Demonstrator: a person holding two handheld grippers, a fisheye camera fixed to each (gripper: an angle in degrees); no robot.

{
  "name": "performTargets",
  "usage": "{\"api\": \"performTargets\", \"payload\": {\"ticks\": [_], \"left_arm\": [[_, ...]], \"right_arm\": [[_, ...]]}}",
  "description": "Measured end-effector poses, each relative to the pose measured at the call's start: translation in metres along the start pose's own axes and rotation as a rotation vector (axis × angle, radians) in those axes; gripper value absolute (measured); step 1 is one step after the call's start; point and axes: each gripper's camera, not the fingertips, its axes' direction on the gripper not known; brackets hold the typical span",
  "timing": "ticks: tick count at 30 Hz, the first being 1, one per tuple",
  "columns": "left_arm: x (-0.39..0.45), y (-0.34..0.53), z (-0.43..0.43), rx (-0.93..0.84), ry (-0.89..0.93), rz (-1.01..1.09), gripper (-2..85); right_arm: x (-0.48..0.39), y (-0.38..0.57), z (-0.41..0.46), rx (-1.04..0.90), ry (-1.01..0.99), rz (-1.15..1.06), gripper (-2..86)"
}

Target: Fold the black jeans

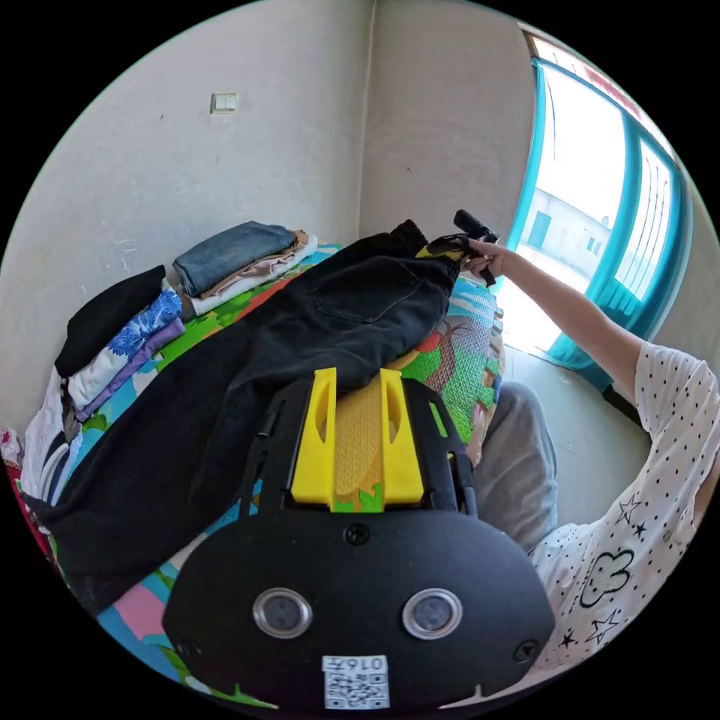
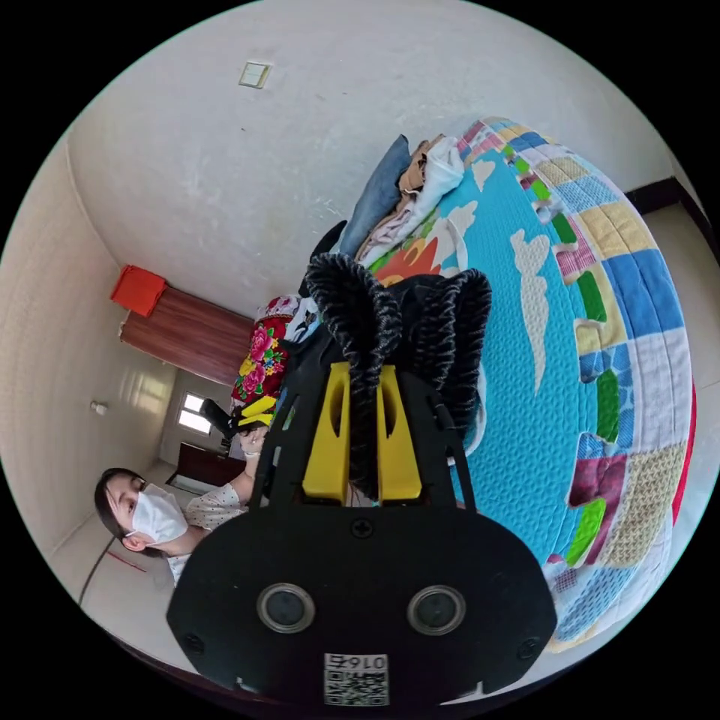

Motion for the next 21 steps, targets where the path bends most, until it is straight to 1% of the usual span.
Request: {"api": "performTargets", "payload": {"ticks": [2, 4, 5, 6, 7, 9, 11, 12, 13, 14, 16, 19, 21], "left_arm": [[-0.003, 0.013, -0.002, -0.001, 0.003, -0.001, 8.7], [-0.005, 0.023, -0.002, -0.005, 0.025, 0.001, 8.6], [-0.006, 0.029, -0.003, -0.008, 0.043, 0.0, 8.7], [-0.007, 0.036, -0.005, -0.008, 0.059, -0.001, 8.6], [-0.008, 0.039, -0.006, -0.007, 0.064, -0.002, 8.6], [-0.011, 0.052, -0.015, 0.007, 0.069, -0.005, 8.5], [-0.012, 0.061, -0.021, 0.026, 0.065, -0.009, 8.3], [-0.013, 0.065, -0.024, 0.039, 0.068, -0.006, 8.2], [-0.012, 0.067, -0.025, 0.043, 0.069, -0.004, 8.2], [-0.012, 0.068, -0.025, 0.047, 0.076, 0.001, 8.1], [-0.01, 0.069, -0.022, 0.056, 0.104, 0.007, 8.1], [-0.006, 0.07, -0.017, 0.06, 0.163, 0.013, 8.1], [-0.002, 0.074, -0.015, 0.064, 0.191, 0.015, 8.2]], "right_arm": [[0.006, -0.002, -0.009, 0.012, 0.063, 0.035, 5.7], [0.022, -0.004, -0.002, -0.05, 0.152, 0.114, 5.8], [0.027, -0.003, 0.0, -0.053, 0.138, 0.106, 5.9], [0.025, -0.002, -0.002, -0.05, 0.114, 0.081, 6.0], [0.016, 0.0, -0.007, -0.038, 0.084, -0.002, 6.3], [-0.004, 0.004, -0.018, -0.015, 0.158, -0.093, 6.9], [-0.035, 0.011, -0.037, 0.061, 0.395, -0.17, 7.6], [-0.043, 0.013, -0.041, 0.088, 0.449, -0.189, 7.8], [-0.063, 0.017, -0.046, 0.139, 0.527, -0.252, 8.3], [-0.083, 0.02, -0.045, 0.176, 0.569, -0.322, 8.4], [-0.104, 0.019, -0.034, 0.184, 0.609, -0.375, 8.7], [-0.109, -0.002, -0.001, 0.095, 0.68, -0.31, 10.2], [-0.108, -0.012, 0.016, 0.071, 0.671, -0.27, 10.1]]}}
